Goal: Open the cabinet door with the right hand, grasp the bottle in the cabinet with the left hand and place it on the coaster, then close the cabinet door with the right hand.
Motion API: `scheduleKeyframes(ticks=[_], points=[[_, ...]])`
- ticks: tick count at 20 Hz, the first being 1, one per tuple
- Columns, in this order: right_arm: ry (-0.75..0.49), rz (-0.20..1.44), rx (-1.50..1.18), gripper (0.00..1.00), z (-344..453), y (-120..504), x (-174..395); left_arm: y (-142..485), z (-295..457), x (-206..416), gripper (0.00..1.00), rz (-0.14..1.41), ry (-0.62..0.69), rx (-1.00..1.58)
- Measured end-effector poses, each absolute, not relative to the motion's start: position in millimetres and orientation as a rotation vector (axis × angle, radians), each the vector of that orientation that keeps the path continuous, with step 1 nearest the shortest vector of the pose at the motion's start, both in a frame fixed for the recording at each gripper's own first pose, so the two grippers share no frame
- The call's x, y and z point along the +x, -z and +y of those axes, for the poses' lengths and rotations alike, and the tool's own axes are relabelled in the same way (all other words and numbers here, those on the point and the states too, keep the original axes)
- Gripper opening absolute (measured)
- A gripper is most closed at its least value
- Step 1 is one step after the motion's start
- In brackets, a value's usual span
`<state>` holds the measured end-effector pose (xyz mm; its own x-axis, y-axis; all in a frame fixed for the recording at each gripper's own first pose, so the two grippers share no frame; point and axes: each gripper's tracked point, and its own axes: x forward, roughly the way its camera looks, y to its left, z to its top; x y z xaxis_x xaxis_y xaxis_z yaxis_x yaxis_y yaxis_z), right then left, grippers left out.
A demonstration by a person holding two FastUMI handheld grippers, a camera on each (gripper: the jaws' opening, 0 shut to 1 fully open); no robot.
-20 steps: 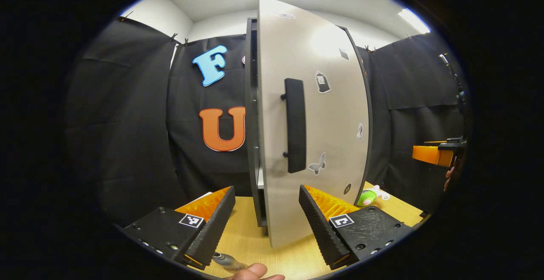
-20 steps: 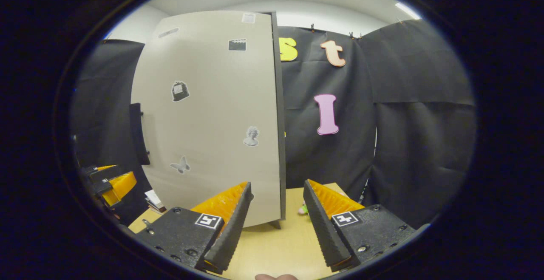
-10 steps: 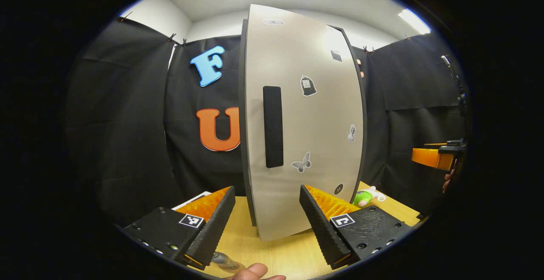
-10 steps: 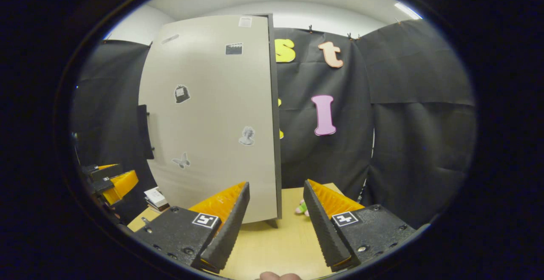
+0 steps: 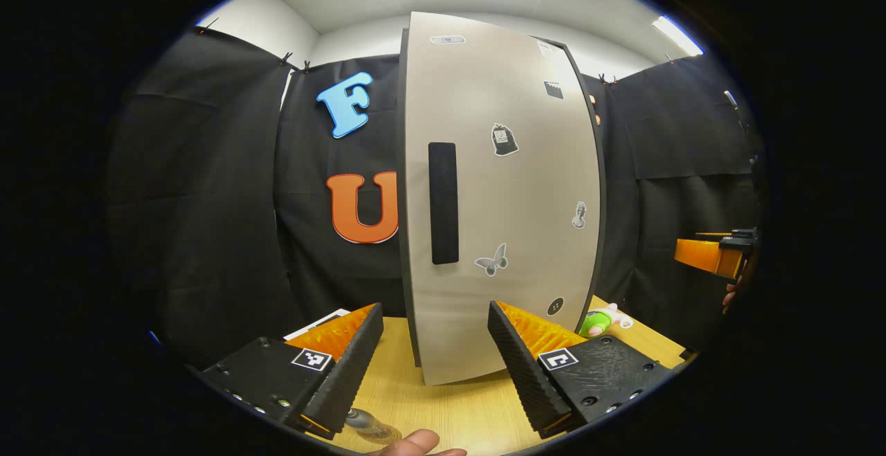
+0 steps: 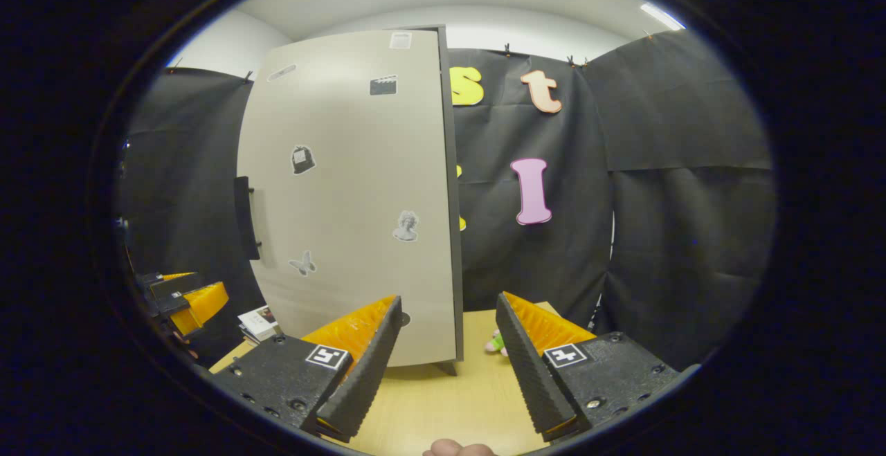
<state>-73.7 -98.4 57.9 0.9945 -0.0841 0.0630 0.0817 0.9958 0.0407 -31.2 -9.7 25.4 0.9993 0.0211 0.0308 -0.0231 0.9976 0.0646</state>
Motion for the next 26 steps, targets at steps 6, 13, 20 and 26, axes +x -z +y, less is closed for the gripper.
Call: scheduleKeyframes(ticks=[6,13,20,26], points=[[0.063,-0.064,0.043,0.91,-95,-55,-64,-15,-9,-30,0.92,0.021,-0.029,0.016],[0.025,-0.041,0.069,0.91,-86,-51,-53,-22,-4,-34,0.93,0.000,-0.047,0.017],[0.016,-0.056,0.060,0.91,-89,-55,-54,-24,-14,-35,0.93,-0.009,-0.046,0.029],[0.026,-0.052,0.067,0.89,-95,-55,-56,-23,-19,-40,0.92,-0.014,-0.035,0.029]])
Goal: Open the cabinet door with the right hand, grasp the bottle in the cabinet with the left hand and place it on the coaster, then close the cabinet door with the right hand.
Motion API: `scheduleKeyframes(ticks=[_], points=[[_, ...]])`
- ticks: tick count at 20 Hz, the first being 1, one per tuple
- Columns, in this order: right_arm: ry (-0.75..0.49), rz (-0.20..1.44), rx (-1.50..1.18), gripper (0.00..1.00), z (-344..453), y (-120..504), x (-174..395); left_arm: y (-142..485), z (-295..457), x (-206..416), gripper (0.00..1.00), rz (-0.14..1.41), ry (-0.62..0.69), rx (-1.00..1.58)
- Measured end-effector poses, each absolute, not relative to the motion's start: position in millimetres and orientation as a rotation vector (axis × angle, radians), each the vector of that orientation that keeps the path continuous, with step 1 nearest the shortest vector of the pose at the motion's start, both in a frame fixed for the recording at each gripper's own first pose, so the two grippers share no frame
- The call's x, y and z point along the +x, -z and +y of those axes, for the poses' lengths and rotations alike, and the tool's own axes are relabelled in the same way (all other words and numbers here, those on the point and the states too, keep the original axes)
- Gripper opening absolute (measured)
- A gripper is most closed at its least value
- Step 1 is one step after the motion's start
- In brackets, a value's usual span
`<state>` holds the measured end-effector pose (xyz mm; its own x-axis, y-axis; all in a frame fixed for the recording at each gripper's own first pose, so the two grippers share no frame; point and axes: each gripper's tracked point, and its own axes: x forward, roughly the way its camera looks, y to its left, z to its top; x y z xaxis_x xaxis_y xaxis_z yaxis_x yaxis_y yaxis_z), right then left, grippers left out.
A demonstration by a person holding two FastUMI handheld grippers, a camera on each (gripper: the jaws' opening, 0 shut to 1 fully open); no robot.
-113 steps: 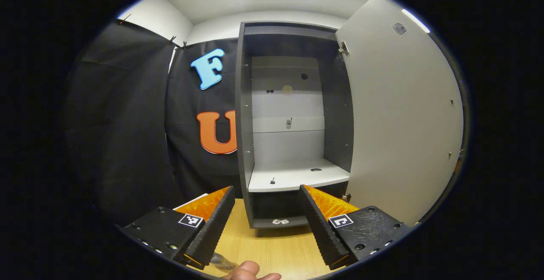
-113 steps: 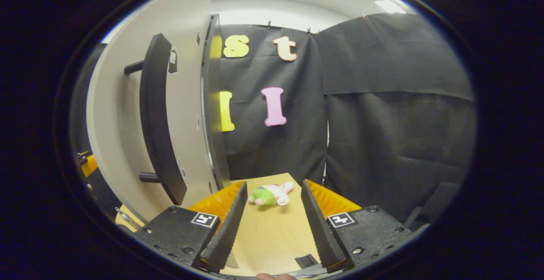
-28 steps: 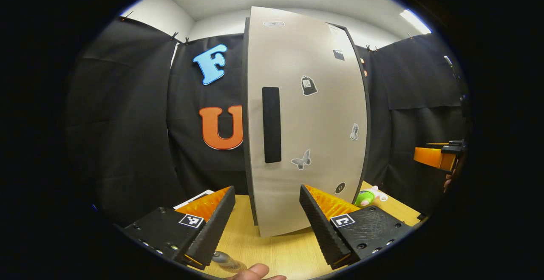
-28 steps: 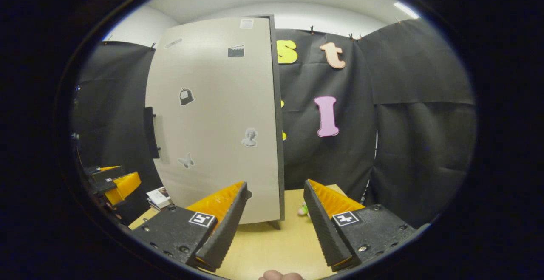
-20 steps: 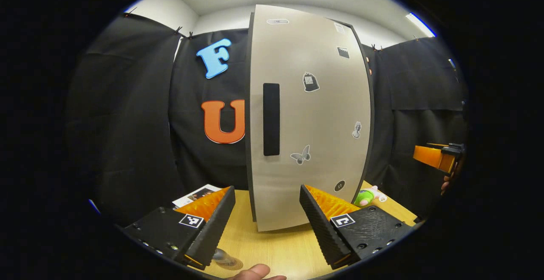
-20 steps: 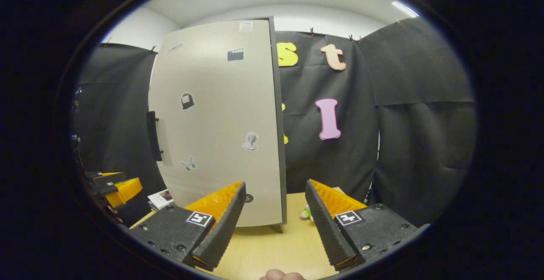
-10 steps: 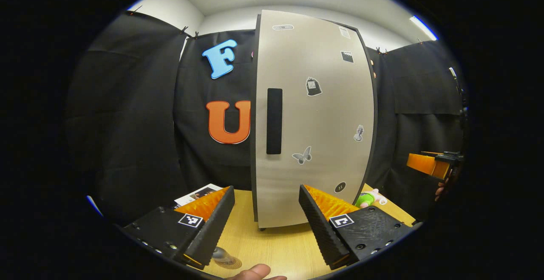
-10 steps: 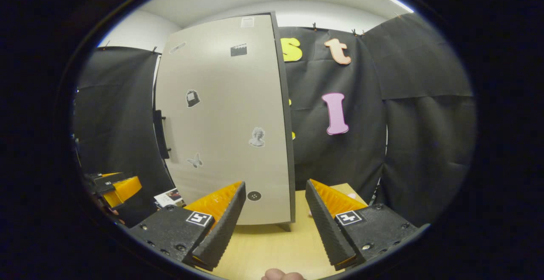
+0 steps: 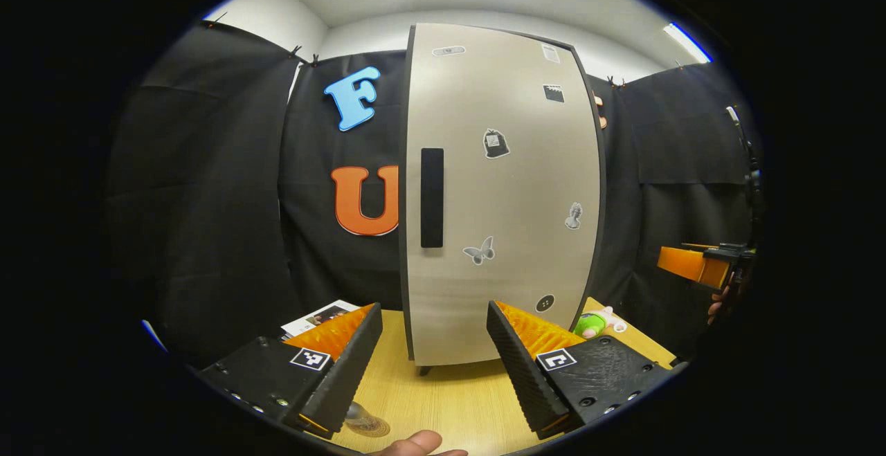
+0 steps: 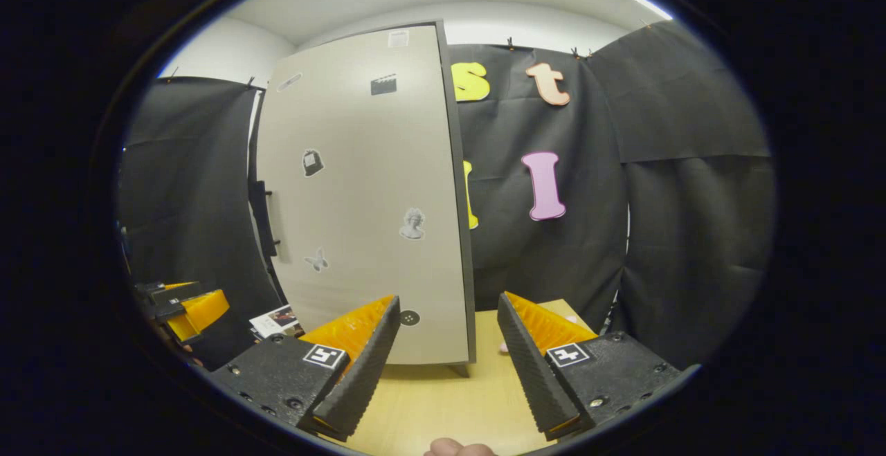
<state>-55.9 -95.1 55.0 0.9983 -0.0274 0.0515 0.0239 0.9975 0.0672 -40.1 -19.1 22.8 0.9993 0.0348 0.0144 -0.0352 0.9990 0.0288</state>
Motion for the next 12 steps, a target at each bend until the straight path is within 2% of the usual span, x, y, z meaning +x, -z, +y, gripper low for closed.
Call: scheduleKeyframes(ticks=[12], points=[[0.032,-0.067,0.068,0.91,-93.1,-59.9,-65.2,-19.2,-10.3,-45.7,0.92,0.001,-0.046,0.036]])
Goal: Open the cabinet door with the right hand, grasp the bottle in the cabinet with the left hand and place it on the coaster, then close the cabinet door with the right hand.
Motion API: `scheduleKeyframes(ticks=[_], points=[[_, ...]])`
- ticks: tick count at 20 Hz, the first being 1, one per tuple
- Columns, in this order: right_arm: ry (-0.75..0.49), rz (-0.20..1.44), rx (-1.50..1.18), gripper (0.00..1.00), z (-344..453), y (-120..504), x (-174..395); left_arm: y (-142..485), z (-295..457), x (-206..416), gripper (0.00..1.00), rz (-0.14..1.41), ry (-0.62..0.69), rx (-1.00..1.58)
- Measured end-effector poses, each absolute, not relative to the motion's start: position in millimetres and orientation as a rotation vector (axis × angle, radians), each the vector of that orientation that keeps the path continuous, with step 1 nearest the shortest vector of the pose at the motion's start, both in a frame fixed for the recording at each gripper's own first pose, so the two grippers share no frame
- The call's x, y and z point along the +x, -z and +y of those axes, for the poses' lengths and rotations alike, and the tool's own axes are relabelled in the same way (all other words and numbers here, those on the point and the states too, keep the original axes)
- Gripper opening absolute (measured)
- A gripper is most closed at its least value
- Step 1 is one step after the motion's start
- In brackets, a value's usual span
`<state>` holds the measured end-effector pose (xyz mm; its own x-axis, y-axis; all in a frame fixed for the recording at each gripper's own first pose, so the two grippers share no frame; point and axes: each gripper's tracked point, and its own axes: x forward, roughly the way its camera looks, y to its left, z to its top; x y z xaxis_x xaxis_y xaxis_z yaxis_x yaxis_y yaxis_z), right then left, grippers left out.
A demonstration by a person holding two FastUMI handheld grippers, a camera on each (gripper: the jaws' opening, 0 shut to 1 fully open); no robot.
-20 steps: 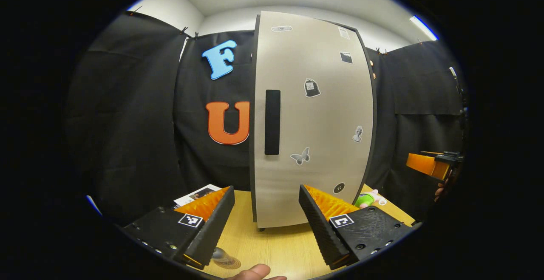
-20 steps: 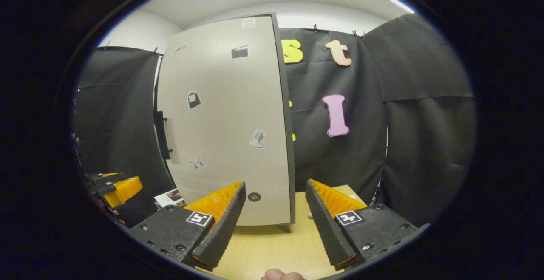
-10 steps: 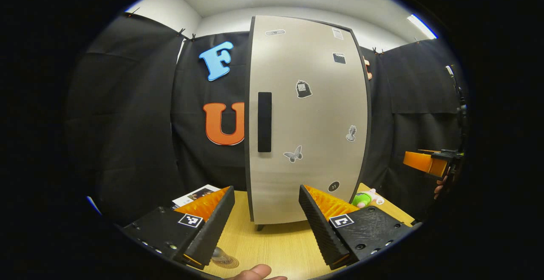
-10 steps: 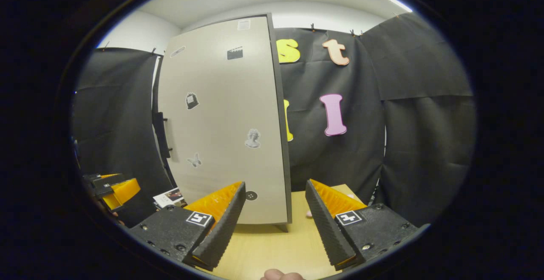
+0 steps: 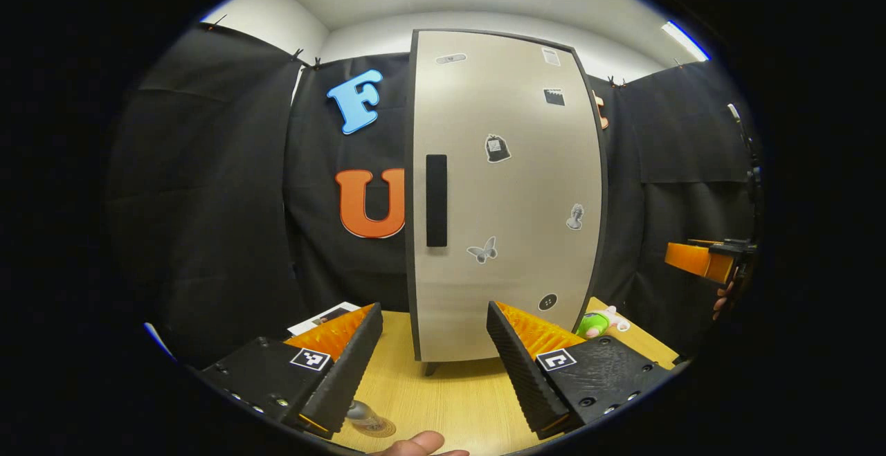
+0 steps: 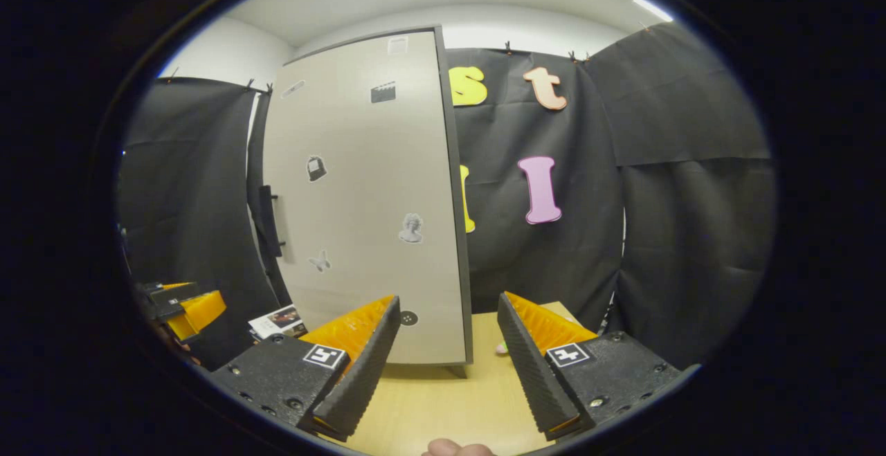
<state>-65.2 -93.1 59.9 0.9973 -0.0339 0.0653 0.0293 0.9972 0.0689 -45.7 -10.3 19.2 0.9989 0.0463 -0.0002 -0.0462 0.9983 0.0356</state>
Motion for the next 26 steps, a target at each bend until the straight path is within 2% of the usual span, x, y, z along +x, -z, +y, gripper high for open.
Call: scheduleKeyframes(ticks=[8,10,16,26], points=[[0.025,-0.067,0.066,0.89,-86,-60,-69,-25,0,-49,0.92,-0.010,-0.067,0.042],[0.029,-0.065,0.067,0.91,-85,-60,-70,-24,2,-47,0.92,-0.007,-0.068,0.043],[0.023,-0.055,0.050,0.89,-78,-54,-76,-21,2,-42,0.92,0.000,-0.060,0.047],[0.016,-0.046,0.038,0.91,-72,-54,-73,-16,3,-34,0.93,0.011,-0.056,0.046]])
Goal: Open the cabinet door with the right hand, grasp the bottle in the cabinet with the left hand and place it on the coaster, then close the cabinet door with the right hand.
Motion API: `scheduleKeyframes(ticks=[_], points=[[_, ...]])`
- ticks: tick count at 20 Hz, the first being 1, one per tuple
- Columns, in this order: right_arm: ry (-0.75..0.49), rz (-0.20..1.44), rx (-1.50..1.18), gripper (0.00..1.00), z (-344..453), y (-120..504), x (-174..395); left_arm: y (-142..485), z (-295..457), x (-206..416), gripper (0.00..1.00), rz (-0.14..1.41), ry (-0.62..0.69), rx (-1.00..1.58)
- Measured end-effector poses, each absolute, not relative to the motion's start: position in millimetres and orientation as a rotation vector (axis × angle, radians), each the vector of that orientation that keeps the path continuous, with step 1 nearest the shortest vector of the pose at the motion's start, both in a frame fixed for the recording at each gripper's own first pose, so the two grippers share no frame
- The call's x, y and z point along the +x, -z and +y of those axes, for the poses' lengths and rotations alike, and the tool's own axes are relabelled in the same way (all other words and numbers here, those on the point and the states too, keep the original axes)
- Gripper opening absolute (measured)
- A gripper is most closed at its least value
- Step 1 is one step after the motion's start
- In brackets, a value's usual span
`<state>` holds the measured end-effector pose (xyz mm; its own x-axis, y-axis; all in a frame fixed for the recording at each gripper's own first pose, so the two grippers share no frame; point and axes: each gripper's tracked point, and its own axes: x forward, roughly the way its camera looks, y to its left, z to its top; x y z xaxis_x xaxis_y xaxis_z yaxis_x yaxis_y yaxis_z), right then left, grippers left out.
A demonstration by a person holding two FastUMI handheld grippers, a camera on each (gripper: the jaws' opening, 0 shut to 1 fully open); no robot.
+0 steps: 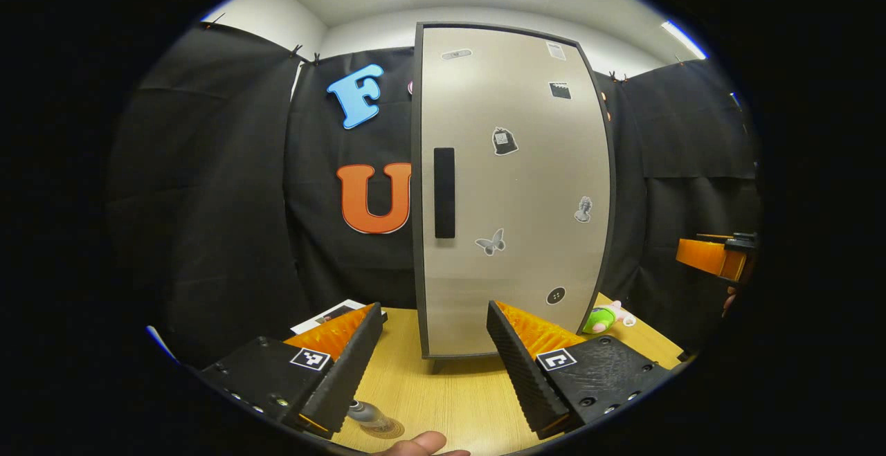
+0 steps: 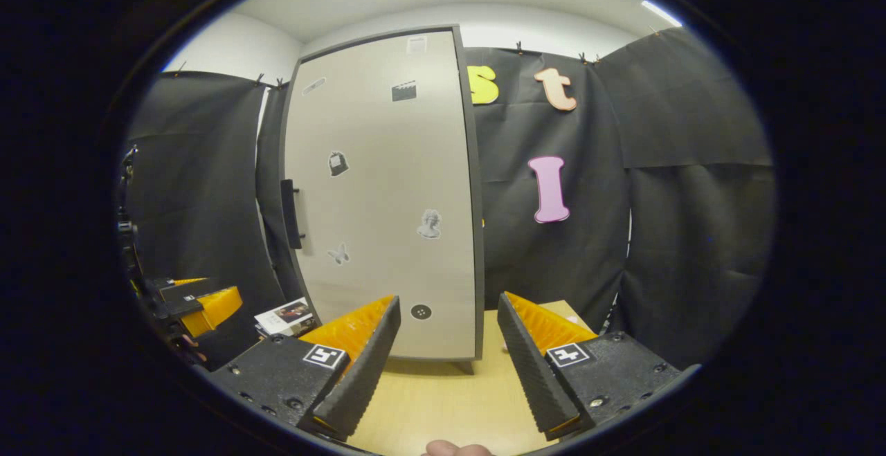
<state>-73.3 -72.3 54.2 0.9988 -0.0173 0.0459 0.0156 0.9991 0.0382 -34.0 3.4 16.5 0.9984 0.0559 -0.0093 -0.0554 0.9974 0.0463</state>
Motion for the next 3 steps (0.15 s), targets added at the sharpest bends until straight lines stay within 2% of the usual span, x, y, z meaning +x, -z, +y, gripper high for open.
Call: scheduleKeyframes(ticks=[3], points=[[0.011,-0.033,0.040,0.91,-72.6,-52.0,-69.5,-16.1,5.5,-32.6,0.93,0.011,-0.060,0.042]])
